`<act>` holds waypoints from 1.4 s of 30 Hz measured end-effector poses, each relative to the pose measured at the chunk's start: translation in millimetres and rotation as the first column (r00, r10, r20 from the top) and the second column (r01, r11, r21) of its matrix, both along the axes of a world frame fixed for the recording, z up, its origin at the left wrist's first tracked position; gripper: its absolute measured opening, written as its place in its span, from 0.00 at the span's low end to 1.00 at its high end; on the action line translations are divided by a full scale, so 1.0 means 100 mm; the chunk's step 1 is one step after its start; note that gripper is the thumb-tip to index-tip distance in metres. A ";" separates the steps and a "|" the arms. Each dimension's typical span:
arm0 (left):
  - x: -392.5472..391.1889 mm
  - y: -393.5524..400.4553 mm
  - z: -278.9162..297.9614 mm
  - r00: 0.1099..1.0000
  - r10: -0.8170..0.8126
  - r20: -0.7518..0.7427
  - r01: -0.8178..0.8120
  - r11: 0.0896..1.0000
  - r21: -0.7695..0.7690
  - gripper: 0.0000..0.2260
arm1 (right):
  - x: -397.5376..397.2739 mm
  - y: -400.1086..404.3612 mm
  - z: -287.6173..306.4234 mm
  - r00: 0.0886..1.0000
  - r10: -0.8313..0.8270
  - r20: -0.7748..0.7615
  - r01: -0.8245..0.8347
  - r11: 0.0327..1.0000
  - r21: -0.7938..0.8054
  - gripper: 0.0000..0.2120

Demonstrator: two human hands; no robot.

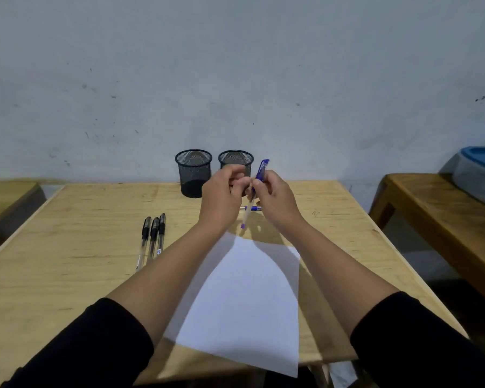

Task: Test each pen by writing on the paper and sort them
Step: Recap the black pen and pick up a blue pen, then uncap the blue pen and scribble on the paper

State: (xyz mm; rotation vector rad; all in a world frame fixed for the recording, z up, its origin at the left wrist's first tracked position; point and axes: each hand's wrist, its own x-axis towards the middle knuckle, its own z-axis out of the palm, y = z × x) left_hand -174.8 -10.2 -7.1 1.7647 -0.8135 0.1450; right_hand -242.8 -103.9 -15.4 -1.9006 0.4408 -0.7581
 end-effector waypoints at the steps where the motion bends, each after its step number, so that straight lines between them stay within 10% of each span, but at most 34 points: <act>1: -0.02 0.04 0.08 1.000 -0.002 -0.013 0.002 1.000 -0.013 0.11 | -0.02 0.05 0.04 0.999 0.048 -0.021 -0.049 0.998 -0.041 0.06; 8: 0.02 0.45 0.19 0.969 -0.038 -0.245 0.022 0.997 -0.068 0.04 | -0.16 0.30 0.18 0.971 0.200 -0.129 -0.212 0.974 -0.087 0.08; 17: 0.13 0.95 -0.10 0.859 -0.024 -0.511 -0.065 0.985 -0.157 0.08 | -0.24 0.49 0.26 0.965 0.234 0.118 -0.257 0.760 0.596 0.03; 32: 0.13 0.97 0.05 0.826 -0.229 -0.515 0.200 0.973 -0.113 0.07 | -0.16 0.78 -0.02 0.954 0.243 0.174 -0.283 0.922 0.265 0.08; 38: 0.59 1.42 0.02 0.874 0.332 -0.355 -0.299 0.943 0.146 0.10 | -0.40 0.38 0.06 0.956 0.091 0.279 -0.195 0.909 0.369 0.09; 42: 0.42 1.23 0.01 0.966 0.160 -0.202 -0.108 0.964 0.245 0.03 | -0.33 0.49 -0.06 0.967 0.197 0.162 -0.248 0.882 0.402 0.07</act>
